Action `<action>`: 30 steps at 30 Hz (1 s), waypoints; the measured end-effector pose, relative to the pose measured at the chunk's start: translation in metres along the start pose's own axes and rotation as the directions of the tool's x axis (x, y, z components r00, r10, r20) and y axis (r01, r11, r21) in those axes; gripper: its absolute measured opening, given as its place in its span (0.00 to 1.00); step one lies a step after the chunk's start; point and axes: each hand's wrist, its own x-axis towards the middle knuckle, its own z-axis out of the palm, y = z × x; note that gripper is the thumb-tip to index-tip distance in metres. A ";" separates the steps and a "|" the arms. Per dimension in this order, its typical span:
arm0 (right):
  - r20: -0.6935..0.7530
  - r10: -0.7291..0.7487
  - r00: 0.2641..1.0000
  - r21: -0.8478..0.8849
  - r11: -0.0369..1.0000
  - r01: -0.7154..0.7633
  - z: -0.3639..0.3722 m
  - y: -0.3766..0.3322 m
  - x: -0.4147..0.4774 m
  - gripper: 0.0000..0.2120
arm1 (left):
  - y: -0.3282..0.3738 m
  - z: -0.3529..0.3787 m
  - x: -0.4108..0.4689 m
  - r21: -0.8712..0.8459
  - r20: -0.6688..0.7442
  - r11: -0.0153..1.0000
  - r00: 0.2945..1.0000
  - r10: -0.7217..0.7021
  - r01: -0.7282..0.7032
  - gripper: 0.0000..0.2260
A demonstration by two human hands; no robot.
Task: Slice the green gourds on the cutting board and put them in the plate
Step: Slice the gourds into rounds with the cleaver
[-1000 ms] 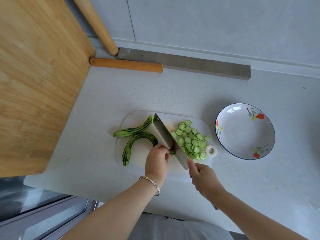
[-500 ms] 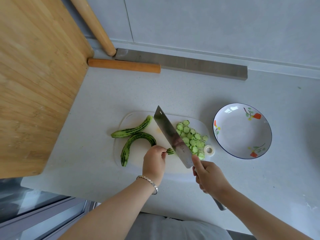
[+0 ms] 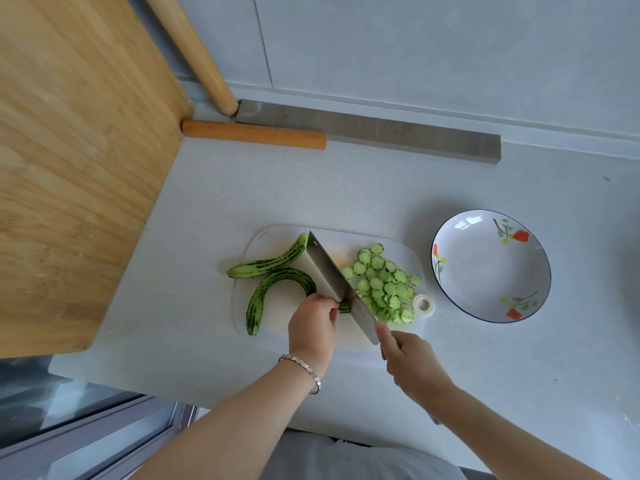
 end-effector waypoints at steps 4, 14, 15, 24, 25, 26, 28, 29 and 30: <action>0.016 0.037 0.999 0.120 0.992 -0.039 -0.003 0.000 0.001 0.25 | -0.002 0.000 0.004 -0.032 0.015 0.999 1.000 -0.018 0.018 0.05; -0.008 -0.016 1.000 0.154 0.988 0.017 -0.014 -0.009 -0.007 0.24 | 0.000 0.001 0.008 -0.071 0.032 0.997 0.999 0.013 -0.011 0.04; -0.009 -0.022 1.000 0.122 0.992 0.023 -0.014 -0.010 -0.007 0.24 | -0.001 0.002 0.008 -0.068 0.036 0.998 0.999 0.010 -0.007 0.04; -0.026 -0.011 1.000 -0.031 0.999 0.010 -0.003 -0.008 0.001 0.24 | 0.000 0.001 0.007 -0.061 0.062 0.994 0.994 -0.091 0.095 0.07; -0.031 -0.012 0.999 -0.049 0.999 0.010 -0.001 -0.006 0.002 0.24 | -0.001 0.001 0.006 -0.058 0.065 0.993 0.992 -0.104 0.107 0.07; -0.033 -0.008 0.999 -0.051 0.999 0.006 0.001 -0.005 0.003 0.24 | -0.002 0.001 0.006 -0.050 0.070 0.992 0.992 -0.110 0.113 0.07; -0.019 0.018 1.000 0.026 1.000 -0.018 0.001 -0.004 0.005 0.24 | -0.004 0.001 0.006 -0.041 0.076 0.993 0.991 -0.105 0.109 0.06; -0.005 0.043 0.999 0.099 0.994 -0.043 0.001 -0.004 0.006 0.24 | -0.005 0.001 0.006 -0.042 0.078 0.993 0.992 -0.104 0.107 0.06; 0.008 0.070 0.998 0.169 0.983 -0.070 -0.001 -0.003 0.006 0.25 | -0.005 0.001 0.007 -0.046 0.079 0.993 0.992 -0.103 0.107 0.06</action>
